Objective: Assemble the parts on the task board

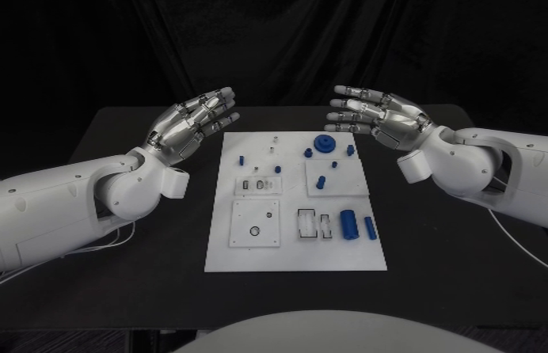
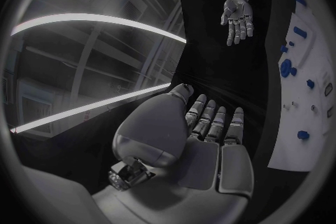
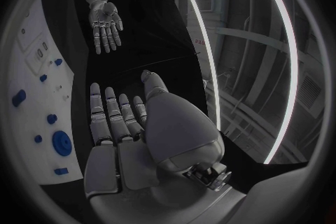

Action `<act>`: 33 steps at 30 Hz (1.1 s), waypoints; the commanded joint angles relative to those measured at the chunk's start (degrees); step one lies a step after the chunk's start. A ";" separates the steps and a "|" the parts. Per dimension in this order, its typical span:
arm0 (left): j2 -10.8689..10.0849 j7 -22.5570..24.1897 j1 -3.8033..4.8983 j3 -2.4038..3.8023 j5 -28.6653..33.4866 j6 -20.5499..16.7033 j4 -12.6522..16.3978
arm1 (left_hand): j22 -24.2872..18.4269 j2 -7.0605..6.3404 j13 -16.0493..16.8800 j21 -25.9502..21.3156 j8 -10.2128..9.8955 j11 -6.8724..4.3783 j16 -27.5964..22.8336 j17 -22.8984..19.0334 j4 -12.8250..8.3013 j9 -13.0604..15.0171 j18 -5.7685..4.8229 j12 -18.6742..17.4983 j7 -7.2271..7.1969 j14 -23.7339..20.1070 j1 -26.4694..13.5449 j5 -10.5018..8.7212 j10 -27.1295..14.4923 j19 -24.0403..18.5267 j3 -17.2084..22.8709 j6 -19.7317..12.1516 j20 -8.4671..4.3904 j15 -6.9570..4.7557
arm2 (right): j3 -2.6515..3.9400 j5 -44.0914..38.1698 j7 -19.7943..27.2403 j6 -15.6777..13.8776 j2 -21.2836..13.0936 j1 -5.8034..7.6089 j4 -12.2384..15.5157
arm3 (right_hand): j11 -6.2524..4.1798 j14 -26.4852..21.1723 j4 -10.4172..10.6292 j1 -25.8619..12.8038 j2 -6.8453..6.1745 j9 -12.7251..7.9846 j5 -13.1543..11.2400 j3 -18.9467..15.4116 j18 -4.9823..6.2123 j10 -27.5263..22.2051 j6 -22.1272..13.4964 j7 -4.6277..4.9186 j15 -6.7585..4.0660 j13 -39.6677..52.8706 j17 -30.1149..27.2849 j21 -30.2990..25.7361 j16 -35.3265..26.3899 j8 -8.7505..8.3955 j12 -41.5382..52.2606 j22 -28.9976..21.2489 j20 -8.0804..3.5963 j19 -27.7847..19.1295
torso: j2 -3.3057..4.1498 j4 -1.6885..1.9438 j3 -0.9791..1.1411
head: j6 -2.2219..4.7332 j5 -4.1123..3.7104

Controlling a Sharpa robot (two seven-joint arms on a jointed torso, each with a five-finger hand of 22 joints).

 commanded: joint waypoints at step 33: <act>-5.42 14.67 0.19 0.65 -2.15 -0.84 7.18 | 1.49 -2.37 0.12 3.86 0.40 1.36 4.19 0.52 -1.16 0.17 -0.12 1.16 0.27 2.34 -3.05 1.00 0.42 5.61 5.73 1.64 0.19 1.14 | 0.12 -101.58 -34.65 -23.67 5.90 8.91 1.09 | -4.69 51.36 5.29 -1.71 -12.47 1.16 -15.07 12.14 -0.97 36.88 29.71 -2.11 -12.88 0.02 38.77 54.34 45.92 -9.19 -20.56 47.57 -11.00 38.61 | 9.21 3.77 -3.46 | 5.54 -3.90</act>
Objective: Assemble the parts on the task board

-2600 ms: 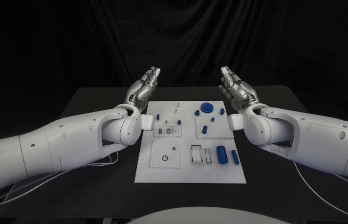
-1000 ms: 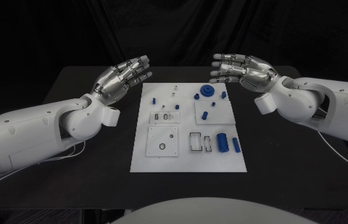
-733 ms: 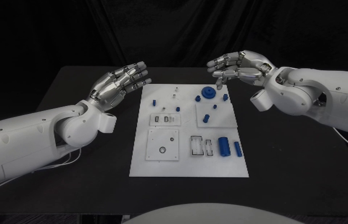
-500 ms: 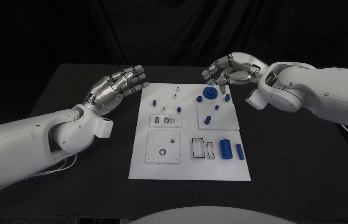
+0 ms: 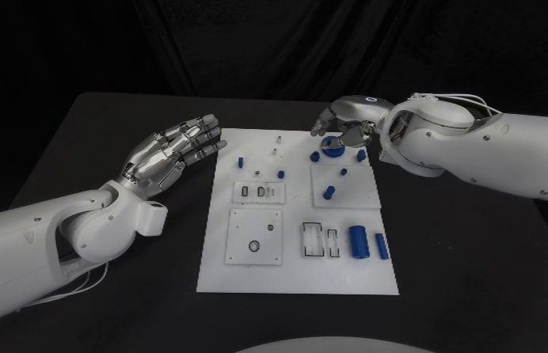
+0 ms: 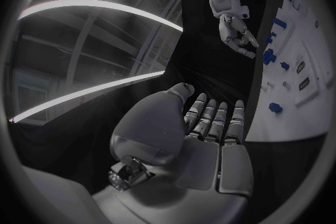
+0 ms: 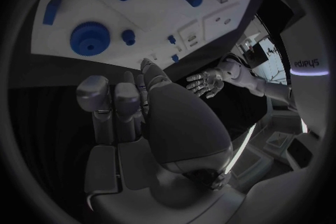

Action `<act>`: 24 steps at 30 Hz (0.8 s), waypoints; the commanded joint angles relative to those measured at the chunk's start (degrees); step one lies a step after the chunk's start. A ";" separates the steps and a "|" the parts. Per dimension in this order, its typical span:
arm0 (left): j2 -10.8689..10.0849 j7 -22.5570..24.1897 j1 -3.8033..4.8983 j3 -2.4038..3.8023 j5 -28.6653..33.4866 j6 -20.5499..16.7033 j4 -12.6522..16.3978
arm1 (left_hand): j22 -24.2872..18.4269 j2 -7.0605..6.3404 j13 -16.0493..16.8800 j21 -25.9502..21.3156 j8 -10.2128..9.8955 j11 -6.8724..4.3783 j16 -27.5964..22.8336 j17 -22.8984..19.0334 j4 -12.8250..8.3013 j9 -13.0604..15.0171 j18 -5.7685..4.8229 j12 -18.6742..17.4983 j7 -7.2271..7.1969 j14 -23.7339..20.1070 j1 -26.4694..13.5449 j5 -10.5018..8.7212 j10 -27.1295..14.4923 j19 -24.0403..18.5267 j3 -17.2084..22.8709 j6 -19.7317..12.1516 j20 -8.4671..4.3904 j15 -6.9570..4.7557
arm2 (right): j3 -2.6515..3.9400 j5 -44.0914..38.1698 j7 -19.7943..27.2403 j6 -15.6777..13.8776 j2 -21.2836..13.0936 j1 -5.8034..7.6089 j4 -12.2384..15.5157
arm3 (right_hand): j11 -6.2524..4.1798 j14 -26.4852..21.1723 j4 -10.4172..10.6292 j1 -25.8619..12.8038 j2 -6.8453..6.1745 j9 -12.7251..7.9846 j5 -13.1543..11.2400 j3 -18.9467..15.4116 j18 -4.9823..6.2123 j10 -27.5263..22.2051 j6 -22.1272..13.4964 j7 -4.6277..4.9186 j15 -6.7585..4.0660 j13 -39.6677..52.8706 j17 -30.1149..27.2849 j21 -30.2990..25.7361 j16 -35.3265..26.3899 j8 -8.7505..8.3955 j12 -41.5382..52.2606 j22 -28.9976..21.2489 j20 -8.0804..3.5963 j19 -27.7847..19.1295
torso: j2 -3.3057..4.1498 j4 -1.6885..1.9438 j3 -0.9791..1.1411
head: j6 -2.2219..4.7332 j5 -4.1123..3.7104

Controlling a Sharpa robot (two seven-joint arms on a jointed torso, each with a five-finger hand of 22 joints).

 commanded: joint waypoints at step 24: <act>-1.05 14.81 0.12 0.13 -0.45 0.31 1.80 | -0.19 0.16 0.15 -0.42 0.43 0.99 0.02 -0.06 -0.27 0.15 -0.25 0.86 -0.04 -0.57 -1.06 0.35 0.33 -0.84 1.44 1.23 0.19 0.11 | 0.02 -18.69 -9.94 -1.10 -3.05 -0.04 5.37 | -0.38 0.50 1.73 -2.53 -3.77 0.59 -0.24 2.64 -0.59 0.98 -0.28 -0.91 -0.39 0.20 0.61 0.36 -0.29 -2.69 -2.07 1.52 -0.31 0.42 | 2.16 1.22 -1.27 | 1.50 -1.19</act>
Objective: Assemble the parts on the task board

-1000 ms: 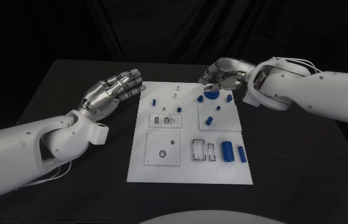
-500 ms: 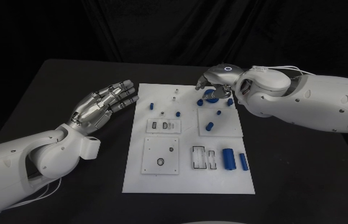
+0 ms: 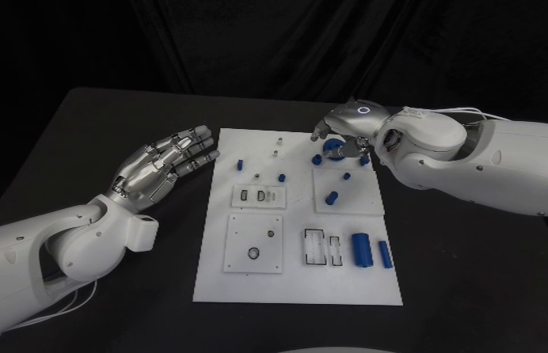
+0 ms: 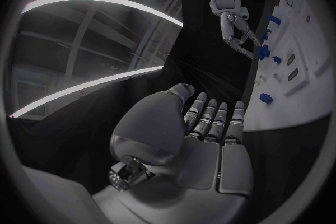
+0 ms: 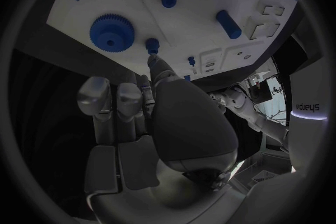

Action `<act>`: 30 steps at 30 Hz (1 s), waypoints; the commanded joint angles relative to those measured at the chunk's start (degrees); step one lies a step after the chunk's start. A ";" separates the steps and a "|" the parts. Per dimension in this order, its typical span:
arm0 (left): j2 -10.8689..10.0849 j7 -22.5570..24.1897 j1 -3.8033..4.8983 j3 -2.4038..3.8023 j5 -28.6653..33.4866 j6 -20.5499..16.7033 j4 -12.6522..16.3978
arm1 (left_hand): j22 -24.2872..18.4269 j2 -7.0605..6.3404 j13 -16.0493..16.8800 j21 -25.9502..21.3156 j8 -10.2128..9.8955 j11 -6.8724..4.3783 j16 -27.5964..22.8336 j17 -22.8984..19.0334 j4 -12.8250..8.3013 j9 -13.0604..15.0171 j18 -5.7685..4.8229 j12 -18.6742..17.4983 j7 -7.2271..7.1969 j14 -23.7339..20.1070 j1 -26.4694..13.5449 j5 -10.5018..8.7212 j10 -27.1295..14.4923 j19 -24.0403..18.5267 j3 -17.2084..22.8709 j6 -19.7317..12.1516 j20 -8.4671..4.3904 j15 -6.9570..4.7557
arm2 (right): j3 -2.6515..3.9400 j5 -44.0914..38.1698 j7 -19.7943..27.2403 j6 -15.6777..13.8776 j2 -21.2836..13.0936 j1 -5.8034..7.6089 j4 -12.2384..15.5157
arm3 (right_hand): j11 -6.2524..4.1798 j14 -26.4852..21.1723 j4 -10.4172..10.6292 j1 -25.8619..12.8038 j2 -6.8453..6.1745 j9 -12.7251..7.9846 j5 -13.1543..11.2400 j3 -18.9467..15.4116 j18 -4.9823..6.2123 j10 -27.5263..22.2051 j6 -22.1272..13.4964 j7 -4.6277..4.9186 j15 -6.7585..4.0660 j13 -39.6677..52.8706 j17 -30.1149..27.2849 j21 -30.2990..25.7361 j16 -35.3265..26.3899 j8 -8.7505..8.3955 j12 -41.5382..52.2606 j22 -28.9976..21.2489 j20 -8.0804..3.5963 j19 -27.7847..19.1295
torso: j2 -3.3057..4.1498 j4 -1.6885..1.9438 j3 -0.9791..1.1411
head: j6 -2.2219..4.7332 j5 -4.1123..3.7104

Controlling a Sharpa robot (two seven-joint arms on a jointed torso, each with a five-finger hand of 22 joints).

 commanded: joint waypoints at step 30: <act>0.24 14.50 0.11 0.05 -0.37 1.08 -0.31 | -0.10 0.14 0.11 -0.19 0.27 0.75 0.36 0.04 -0.21 0.12 -0.39 0.68 0.06 -0.16 -0.88 0.34 0.44 -0.28 1.04 0.66 0.10 0.49 | 0.03 0.46 2.99 -7.45 0.27 -3.62 -2.00 | -0.09 1.23 0.98 -1.68 -1.28 1.27 -0.76 4.81 -1.14 4.33 2.60 1.28 1.04 0.20 3.04 0.81 0.65 -1.48 -0.46 3.17 0.63 1.21 | -0.43 -0.12 -0.02 | -0.59 0.37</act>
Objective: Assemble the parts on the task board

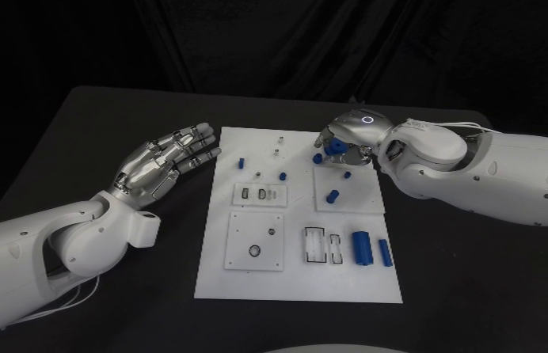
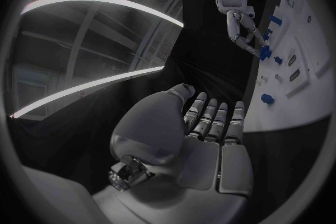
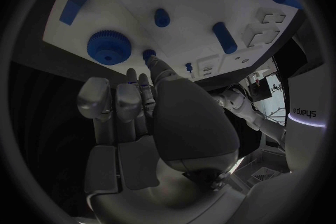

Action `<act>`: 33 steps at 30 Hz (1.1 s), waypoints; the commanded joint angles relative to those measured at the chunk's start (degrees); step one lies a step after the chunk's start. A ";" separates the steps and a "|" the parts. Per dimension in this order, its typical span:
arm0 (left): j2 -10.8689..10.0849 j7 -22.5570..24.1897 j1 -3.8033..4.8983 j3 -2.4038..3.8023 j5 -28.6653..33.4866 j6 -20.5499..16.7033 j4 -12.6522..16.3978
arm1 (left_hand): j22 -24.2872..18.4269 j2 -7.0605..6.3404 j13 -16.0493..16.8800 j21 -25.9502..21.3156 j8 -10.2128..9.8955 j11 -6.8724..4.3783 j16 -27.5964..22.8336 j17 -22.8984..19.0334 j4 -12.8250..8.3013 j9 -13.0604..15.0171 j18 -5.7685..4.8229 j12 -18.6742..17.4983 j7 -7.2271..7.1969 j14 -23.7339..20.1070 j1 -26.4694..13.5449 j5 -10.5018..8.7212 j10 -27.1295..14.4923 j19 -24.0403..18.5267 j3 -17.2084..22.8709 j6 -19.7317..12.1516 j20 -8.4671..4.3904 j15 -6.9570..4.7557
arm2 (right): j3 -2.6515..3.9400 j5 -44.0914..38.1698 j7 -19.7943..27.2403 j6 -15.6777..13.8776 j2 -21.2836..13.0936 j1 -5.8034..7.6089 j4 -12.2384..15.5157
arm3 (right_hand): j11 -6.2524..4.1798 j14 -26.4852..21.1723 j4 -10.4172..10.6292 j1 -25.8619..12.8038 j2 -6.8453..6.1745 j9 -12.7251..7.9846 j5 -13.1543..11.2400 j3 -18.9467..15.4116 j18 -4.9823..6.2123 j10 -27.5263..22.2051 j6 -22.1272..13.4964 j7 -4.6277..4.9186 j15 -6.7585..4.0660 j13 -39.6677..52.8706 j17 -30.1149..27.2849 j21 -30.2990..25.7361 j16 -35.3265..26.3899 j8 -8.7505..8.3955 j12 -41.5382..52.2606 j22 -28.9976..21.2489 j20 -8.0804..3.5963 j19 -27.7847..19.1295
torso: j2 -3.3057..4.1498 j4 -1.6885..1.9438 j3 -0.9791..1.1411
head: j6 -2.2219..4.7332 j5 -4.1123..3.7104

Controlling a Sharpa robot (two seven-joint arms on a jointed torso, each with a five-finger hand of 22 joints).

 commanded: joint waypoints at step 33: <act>0.11 13.81 0.11 0.04 -0.35 1.54 -0.31 | 0.04 -0.32 0.04 0.07 0.31 0.76 0.70 0.06 -0.36 0.09 -0.63 0.32 0.33 -0.01 -1.04 0.22 0.03 0.08 1.18 0.34 0.23 0.77 | 0.06 2.62 1.50 0.29 2.95 -1.64 -2.90 | 0.37 0.67 0.50 0.46 -0.17 1.12 2.40 4.59 -1.32 3.13 4.06 1.26 0.75 -0.21 1.36 1.18 0.91 0.12 -1.04 2.01 0.92 0.97 | -0.20 -0.10 0.08 | -1.08 -0.85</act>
